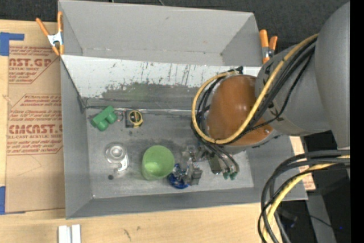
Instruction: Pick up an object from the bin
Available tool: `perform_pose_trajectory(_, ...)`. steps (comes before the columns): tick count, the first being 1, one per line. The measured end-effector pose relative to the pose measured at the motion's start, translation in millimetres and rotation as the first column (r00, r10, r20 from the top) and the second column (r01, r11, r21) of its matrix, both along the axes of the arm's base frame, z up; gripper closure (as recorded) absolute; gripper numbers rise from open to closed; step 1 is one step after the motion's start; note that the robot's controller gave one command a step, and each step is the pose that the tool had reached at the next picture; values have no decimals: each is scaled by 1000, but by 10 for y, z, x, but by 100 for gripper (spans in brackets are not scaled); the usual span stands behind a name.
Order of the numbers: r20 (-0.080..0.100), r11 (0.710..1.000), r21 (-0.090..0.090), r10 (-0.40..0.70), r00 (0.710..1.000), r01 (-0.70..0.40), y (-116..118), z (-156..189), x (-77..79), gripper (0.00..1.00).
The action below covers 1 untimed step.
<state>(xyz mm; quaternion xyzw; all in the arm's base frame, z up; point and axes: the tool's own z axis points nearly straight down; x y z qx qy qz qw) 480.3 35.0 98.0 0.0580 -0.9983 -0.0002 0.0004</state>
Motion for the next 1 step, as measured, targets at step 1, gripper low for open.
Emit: perform_pose_trajectory(1, 11, 1000, -1, 3, 1000, -3, -229, 1061, 195, 100)
